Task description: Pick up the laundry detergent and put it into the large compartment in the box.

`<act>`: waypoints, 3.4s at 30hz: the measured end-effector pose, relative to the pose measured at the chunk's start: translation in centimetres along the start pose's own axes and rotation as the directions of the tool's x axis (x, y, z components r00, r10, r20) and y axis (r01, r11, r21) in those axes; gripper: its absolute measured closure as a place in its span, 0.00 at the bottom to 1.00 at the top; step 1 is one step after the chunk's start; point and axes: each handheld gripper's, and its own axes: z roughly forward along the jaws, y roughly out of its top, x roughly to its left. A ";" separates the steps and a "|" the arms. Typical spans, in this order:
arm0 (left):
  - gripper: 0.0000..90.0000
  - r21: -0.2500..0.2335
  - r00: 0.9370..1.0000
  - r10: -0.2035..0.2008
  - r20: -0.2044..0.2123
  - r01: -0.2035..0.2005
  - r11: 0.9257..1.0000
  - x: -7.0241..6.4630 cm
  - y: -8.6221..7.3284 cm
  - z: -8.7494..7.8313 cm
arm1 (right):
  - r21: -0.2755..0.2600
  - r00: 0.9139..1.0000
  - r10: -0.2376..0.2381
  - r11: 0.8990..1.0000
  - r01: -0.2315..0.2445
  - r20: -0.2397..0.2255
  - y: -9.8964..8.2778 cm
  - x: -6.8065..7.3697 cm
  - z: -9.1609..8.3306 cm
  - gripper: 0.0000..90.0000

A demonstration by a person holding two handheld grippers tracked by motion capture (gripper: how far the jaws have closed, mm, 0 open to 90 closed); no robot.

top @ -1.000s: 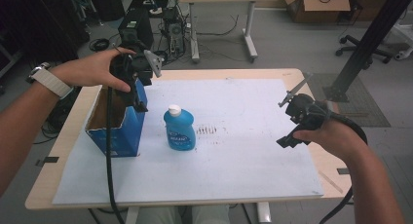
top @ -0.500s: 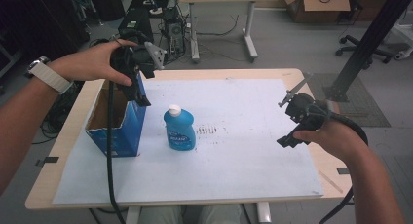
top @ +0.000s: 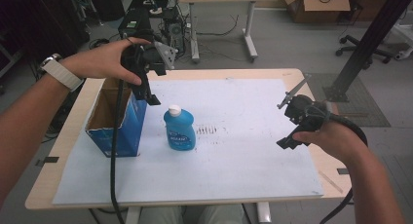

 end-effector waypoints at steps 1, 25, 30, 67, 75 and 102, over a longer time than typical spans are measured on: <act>0.07 -0.002 1.000 0.006 0.002 -0.006 1.000 0.0 0.1 0.1 | -0.001 1.000 -0.001 1.000 0.001 -0.001 0.0 0.0 0.0 0.13; 0.06 0.031 0.999 0.046 0.014 -0.046 0.998 -0.2 1.7 3.4 | 0.008 1.000 0.004 1.000 -0.004 0.005 -0.1 -0.1 0.1 0.13; 0.06 0.045 0.999 0.037 0.025 -0.038 0.998 -0.2 1.8 4.7 | 0.008 1.000 0.005 1.000 -0.005 0.004 -0.2 -0.1 0.1 0.13; 0.07 0.079 0.997 0.021 0.081 -0.027 0.997 -0.5 2.0 12.0 | 0.000 1.000 0.014 1.000 -0.014 0.005 -0.7 -0.1 0.4 0.13; 0.07 0.081 0.996 0.018 0.090 -0.026 0.996 -0.6 1.9 12.5 | 0.003 1.000 0.015 1.000 -0.015 0.004 -0.8 -0.1 0.5 0.13; 0.25 0.073 0.995 0.029 0.092 -0.036 0.997 -0.4 1.6 13.0 | 0.005 1.000 0.020 1.000 -0.020 0.003 -1.0 -0.1 0.8 0.13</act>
